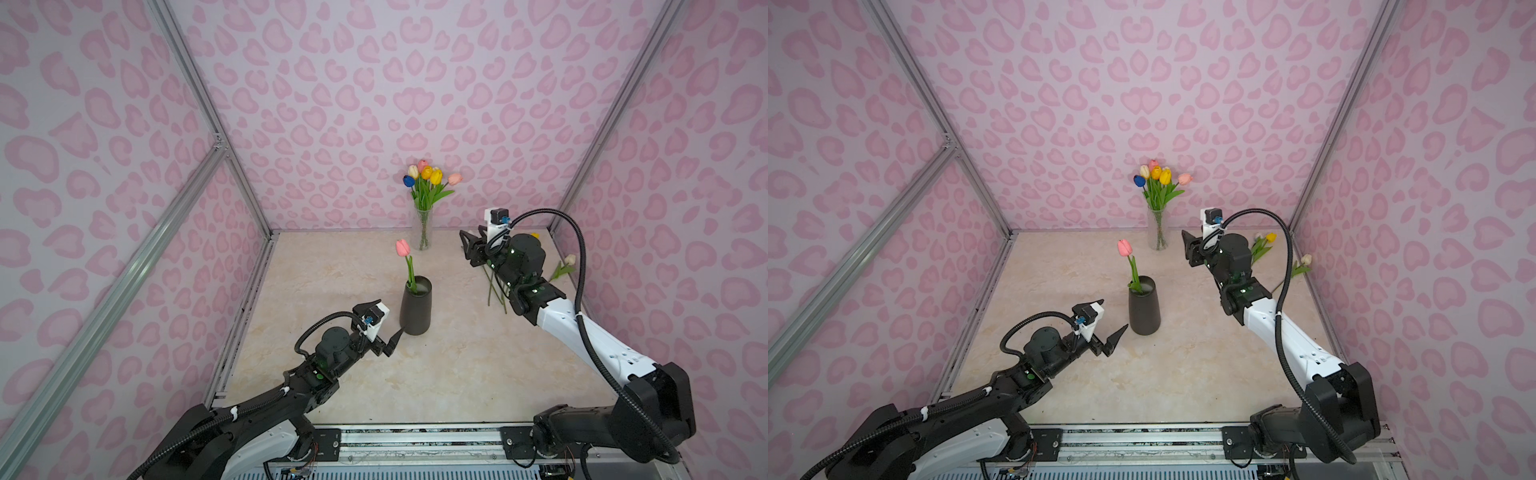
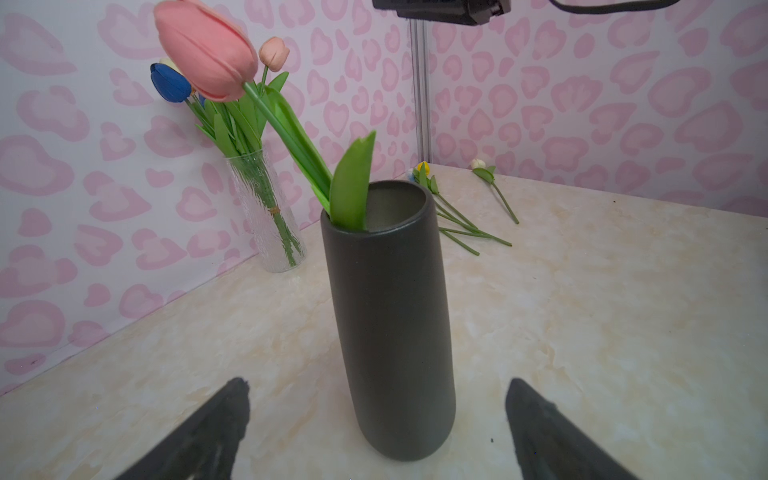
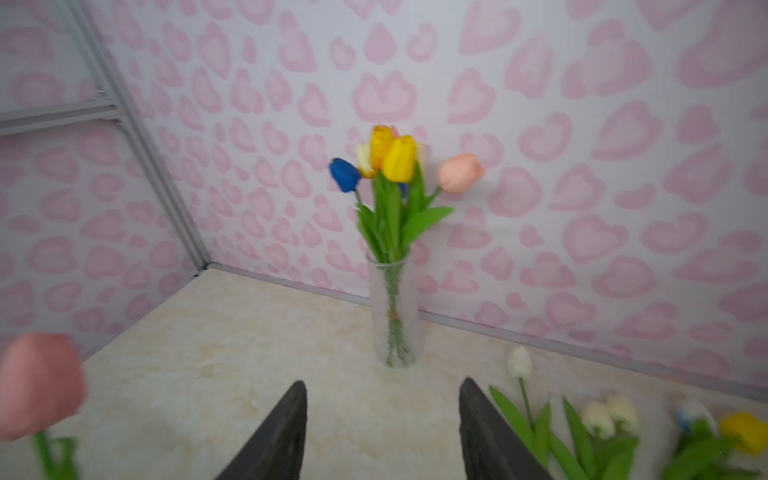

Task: Arrange the flowers into the vase
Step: 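Open the right gripper and raise it off the pink tulip, then move the right gripper back over the loose tulips on the table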

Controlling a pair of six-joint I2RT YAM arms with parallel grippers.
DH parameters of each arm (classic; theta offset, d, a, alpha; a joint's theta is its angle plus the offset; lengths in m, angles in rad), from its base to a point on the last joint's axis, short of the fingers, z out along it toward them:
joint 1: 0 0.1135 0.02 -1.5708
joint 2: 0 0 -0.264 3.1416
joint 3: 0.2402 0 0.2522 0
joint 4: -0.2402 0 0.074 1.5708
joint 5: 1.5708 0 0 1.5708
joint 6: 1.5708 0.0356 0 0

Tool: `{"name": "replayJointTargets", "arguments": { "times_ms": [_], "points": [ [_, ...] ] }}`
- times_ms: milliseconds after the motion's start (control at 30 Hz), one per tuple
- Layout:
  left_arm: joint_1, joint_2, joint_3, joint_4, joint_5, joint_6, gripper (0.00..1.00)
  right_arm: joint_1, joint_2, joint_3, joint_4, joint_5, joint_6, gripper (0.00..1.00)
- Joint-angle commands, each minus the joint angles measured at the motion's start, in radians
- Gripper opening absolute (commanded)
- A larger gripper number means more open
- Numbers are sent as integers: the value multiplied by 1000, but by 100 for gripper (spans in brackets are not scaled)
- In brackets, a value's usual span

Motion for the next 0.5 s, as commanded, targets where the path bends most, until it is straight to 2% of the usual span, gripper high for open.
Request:
{"name": "replayJointTargets", "arguments": {
  "times_ms": [0, 100, 200, 300, 367, 400, 467],
  "points": [
    [0, -5, 9, 38, -8, 1, 97, -130, 42, 18, -233, 40, 152, 58],
    [0, -9, 7, 39, -20, 4, 97, -240, 47, -39, -228, 19, 207, 58],
    [0, -10, 7, 37, -21, 4, 97, -303, 46, -84, -236, 88, 238, 60],
    [0, -15, 7, 37, -22, 3, 97, -323, 104, -16, -399, 239, 181, 73],
    [0, -16, 6, 37, -26, 5, 97, -323, 154, 69, -534, 342, 137, 89],
    [0, -17, 4, 38, -25, 5, 97, -325, 169, 92, -571, 407, 163, 97],
    [0, -18, 4, 38, -25, 6, 97, -350, 155, 66, -542, 441, 241, 97]
  ]
}}
